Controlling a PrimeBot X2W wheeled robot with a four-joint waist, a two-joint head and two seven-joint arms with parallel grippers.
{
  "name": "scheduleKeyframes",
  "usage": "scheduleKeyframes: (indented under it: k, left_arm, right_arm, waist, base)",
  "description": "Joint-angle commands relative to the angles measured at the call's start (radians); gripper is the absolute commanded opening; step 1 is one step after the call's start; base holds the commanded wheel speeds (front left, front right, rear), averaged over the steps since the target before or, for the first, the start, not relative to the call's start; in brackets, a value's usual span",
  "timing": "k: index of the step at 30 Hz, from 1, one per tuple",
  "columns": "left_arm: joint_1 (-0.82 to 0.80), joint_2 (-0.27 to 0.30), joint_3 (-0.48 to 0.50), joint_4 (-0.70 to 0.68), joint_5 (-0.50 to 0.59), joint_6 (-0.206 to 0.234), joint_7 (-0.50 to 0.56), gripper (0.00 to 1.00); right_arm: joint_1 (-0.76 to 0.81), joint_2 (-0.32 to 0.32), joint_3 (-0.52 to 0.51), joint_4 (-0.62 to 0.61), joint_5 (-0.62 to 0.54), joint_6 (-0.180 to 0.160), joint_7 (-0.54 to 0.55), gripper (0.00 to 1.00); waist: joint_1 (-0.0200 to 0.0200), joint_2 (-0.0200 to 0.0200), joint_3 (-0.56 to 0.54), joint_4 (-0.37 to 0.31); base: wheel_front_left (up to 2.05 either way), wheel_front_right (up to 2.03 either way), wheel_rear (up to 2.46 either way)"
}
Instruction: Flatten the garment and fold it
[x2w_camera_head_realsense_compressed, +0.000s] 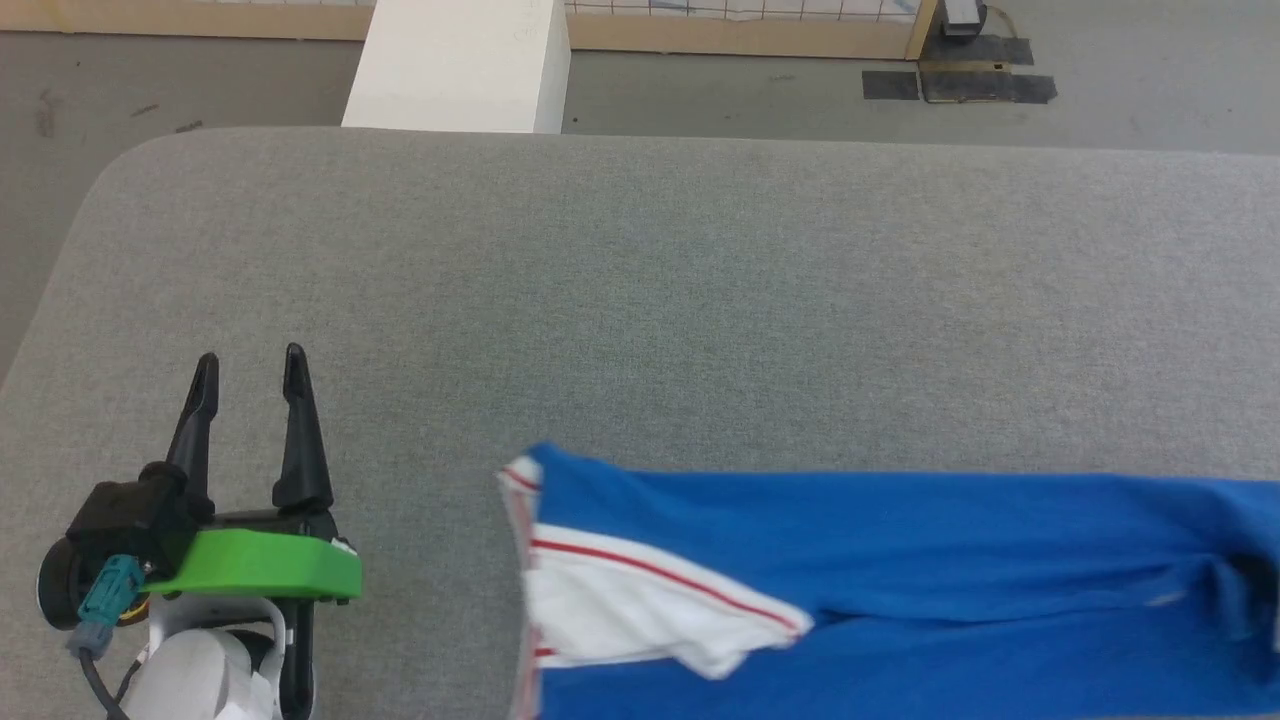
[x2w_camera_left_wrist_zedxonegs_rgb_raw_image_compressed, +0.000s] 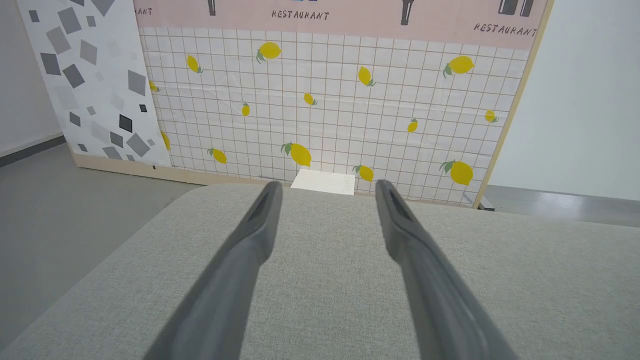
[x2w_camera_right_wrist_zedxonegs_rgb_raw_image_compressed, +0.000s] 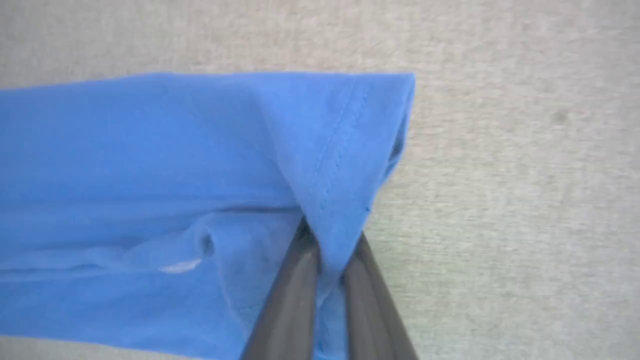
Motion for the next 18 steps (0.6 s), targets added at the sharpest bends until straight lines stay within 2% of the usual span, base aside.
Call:
scheduleKeyframes:
  k: [1,5,9,13,18]
  left_arm:
    - [0.0,-0.007,0.003,0.004,0.01,-0.007,-0.005,1.0]
    - [0.004,-0.015,0.008,0.009,0.018,-0.017,-0.005,1.0]
    - [0.015,-0.021,0.014,0.012,0.025,-0.025,-0.005,1.0]
    - [0.029,-0.025,0.016,0.017,0.027,-0.032,-0.005,1.0]
    - [0.046,-0.032,0.029,0.007,0.027,-0.035,-0.005,1.0]
  right_arm:
    - [-0.013,-0.017,-0.037,0.018,-0.026,-0.002,0.002,0.0]
    - [-0.004,-0.048,-0.134,0.056,-0.103,-0.002,0.022,0.0]
    - [0.015,-0.076,-0.147,0.04,-0.146,-0.002,0.065,0.0]
    - [0.058,-0.114,-0.086,-0.082,-0.106,-0.002,0.184,0.0]
    - [0.115,-0.136,-0.033,-0.336,0.003,-0.002,0.368,0.0]
  waist:
    - [0.0,0.0,-0.001,0.0]
    - [0.0,0.0,-0.007,-0.002]
    - [0.0,0.0,-0.017,-0.005]
    - [0.0,0.0,-0.037,-0.007]
    - [0.0,0.0,-0.057,-0.016]
  base:
    - [0.0,0.0,0.0]
    - [0.0,0.0,0.0]
    - [0.0,0.0,0.0]
    - [0.0,0.0,0.0]
    - [0.0,0.0,0.0]
